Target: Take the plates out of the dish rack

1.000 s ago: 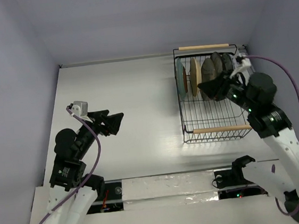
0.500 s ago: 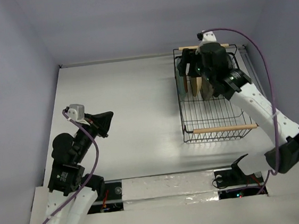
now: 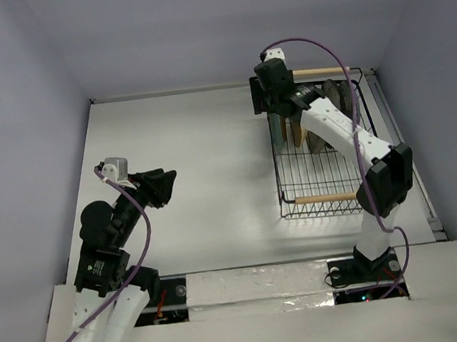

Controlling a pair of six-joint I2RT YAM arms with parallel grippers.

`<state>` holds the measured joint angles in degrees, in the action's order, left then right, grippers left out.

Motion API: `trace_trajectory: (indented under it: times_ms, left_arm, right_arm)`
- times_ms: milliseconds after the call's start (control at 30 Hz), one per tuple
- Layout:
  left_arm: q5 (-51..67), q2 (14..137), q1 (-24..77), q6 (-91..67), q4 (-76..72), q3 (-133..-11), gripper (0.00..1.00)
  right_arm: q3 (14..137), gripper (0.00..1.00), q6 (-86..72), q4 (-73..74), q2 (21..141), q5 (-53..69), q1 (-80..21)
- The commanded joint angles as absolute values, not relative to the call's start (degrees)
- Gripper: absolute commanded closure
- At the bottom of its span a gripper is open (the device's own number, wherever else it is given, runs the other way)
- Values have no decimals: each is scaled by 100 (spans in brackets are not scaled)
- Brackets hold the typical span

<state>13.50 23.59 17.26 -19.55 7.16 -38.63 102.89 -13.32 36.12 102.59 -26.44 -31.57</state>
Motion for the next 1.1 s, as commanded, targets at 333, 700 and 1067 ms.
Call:
trace_trajectory:
  times_ms: [333, 700, 1067]
  left_arm:
    - [1450, 2320, 1679, -1942, 519, -4025, 57]
    - [1433, 2285, 1679, -1951, 527, -4025, 56]
    - [1406, 2276, 1679, -1951, 510, -4017, 56]
  right_arm:
    - [10784, 52, -1169, 4078, 10819, -4253, -3173]
    - [10819, 56, -1107, 4307, 11083, -4359, -3173]
    - [11038, 100, -695, 4192, 10881, -4570, -3173]
